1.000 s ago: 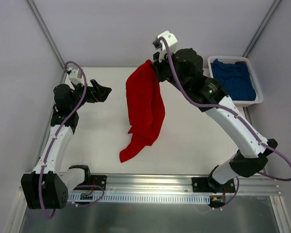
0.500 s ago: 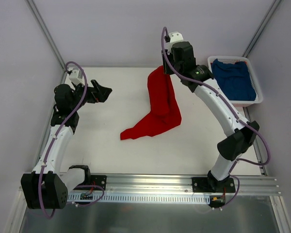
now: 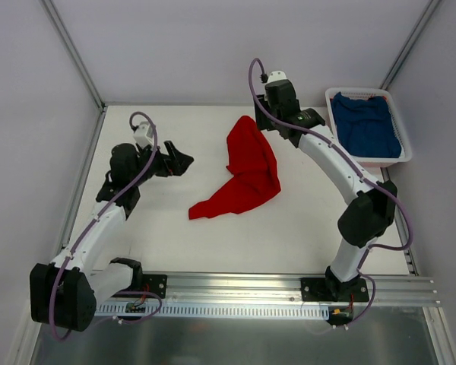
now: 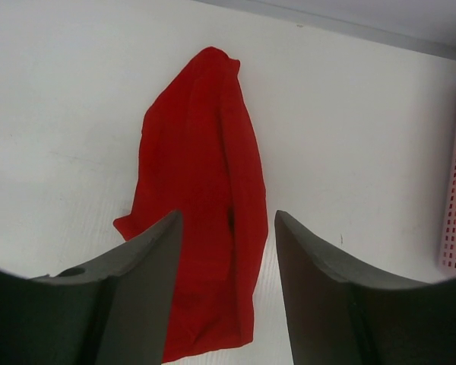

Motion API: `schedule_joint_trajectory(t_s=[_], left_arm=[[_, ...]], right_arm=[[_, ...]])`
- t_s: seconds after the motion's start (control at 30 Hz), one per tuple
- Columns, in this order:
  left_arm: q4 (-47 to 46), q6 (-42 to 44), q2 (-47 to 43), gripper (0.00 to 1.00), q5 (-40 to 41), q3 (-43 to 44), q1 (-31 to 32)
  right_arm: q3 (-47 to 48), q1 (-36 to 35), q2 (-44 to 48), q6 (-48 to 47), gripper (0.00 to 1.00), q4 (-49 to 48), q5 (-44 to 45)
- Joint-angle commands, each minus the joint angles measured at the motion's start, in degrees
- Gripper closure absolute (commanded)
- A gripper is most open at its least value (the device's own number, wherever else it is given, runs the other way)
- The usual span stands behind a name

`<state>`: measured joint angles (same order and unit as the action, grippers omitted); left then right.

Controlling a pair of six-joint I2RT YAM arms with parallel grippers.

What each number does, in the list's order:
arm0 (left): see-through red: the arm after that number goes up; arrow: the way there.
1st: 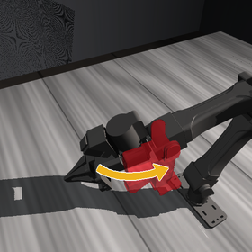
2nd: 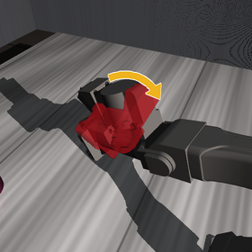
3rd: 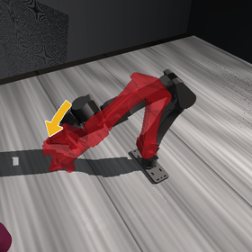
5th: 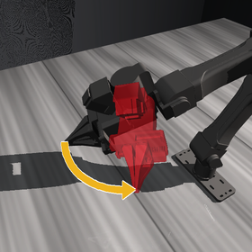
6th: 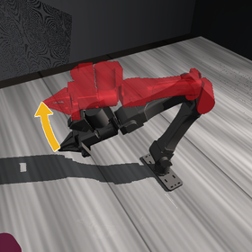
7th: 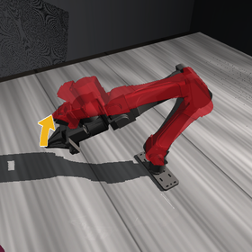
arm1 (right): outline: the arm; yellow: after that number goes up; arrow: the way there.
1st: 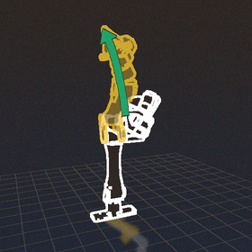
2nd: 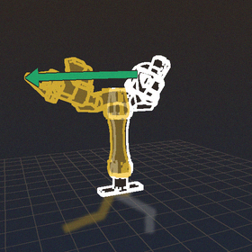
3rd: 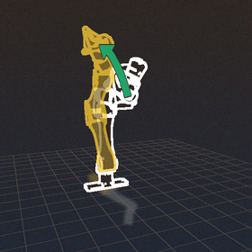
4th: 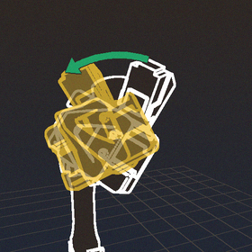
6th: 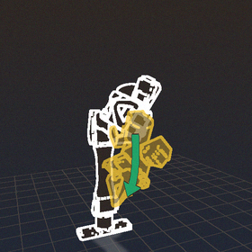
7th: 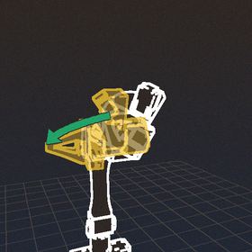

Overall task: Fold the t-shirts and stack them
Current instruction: Move the tshirt to the center of the board

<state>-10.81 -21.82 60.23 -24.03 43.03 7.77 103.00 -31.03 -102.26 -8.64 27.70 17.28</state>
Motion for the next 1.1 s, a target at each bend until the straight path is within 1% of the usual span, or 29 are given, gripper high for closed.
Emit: schedule_joint_trajectory(t_s=[0.0, 0.1, 0.23, 0.37, 0.47, 0.63, 0.73, 0.83, 1.0, 1.07], left_arm=[[-0.88, -3.39, -2.3, 0.11, 6.7, -5.74, 4.18], [-0.79, -6.64, -4.67, 0.18, 8.56, -10.83, 6.81], [0.17, -10.51, -9.5, 0.28, 13.99, -16.91, 10.15], [3.16, -12.62, -15.38, 0.3, 17.78, -20.78, 12.7], [4.21, -14.73, -17.33, 0.34, 17.62, -23.16, 13.94], [4.92, -17.63, -18.04, 0.36, 20.16, -26.85, 17.45], [5.1, -18.95, -17.51, 0.37, 21.04, -27.99, 18.33], [5.1, -19.57, -15.59, 0.39, 21.48, -28.61, 19.38], [5.1, -20.54, -14.96, 0.44, 22.8, -29.14, 20.53], [5.01, -20.8, -14.62, 0.44, 23.06, -29.49, 20.71]], right_arm=[[-1.75, 0.44, 3.29, 1.88, 0.45, -0.55, 0.47], [-3.77, 1.14, 4.17, 2.4, 0.45, -0.63, 0.48], [-6.31, 2.2, 5.14, 3.37, 0.45, -1.42, -1.01], [-7.37, 2.46, 5.4, 3.72, 0.45, -1.95, -1.81], [-7.73, 2.55, 5.31, 3.99, 0.45, -2.39, -2.25], [-7.73, 2.55, 5.31, 4.34, 0.46, -2.57, -2.78], [-7.81, 2.55, 5.67, 4.25, 0.46, -2.57, -2.78], [-7.9, 2.64, 6.02, 4.08, 0.46, -2.48, -2.86], [-8.08, 2.64, 6.11, 4.34, 0.46, -2.57, -3.21], [-8.17, 2.55, 6.28, 4.51, 0.46, -2.65, -3.39]])
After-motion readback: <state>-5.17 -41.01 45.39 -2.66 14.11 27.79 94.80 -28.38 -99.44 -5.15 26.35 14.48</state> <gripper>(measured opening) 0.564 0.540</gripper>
